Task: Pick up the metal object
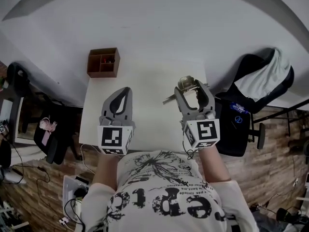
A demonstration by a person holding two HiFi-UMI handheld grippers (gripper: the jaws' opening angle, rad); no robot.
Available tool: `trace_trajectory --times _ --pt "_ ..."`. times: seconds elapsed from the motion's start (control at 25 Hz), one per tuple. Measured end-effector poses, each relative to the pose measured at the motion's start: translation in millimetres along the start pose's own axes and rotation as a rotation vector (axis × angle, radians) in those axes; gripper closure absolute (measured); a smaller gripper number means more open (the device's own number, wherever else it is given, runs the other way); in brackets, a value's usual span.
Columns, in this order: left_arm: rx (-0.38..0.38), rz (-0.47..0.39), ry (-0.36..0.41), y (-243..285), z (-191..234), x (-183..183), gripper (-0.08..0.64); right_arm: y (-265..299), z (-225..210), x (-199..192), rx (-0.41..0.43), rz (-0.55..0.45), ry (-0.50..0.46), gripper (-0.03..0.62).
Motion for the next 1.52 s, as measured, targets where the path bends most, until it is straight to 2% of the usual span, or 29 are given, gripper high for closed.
trace_trajectory --times 0.16,0.52,1.52 --pt "0.011 -0.014 0.002 -2.3 -5.5 8.9 0.548 -5.7 -2.9 2.2 0.002 -0.026 -0.011 0.311" --pt "0.005 0.011 -0.005 0.6 -18.2 8.0 0.548 -3.8 -8.3 -15.5 0.022 0.012 -0.004 0.313" --pt "-0.024 0.021 -0.011 24.9 -22.3 8.6 0.548 15.1 -21.3 -25.3 0.025 0.061 0.026 0.313"
Point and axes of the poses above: the fingertips, and each gripper's own axes: y forward along the fingers, z to its left, x out of its top, the point moved 6 cm from there along -y, backward along the fingers, and after that the axes turned 12 degrees about z, right-handed, at the moved point
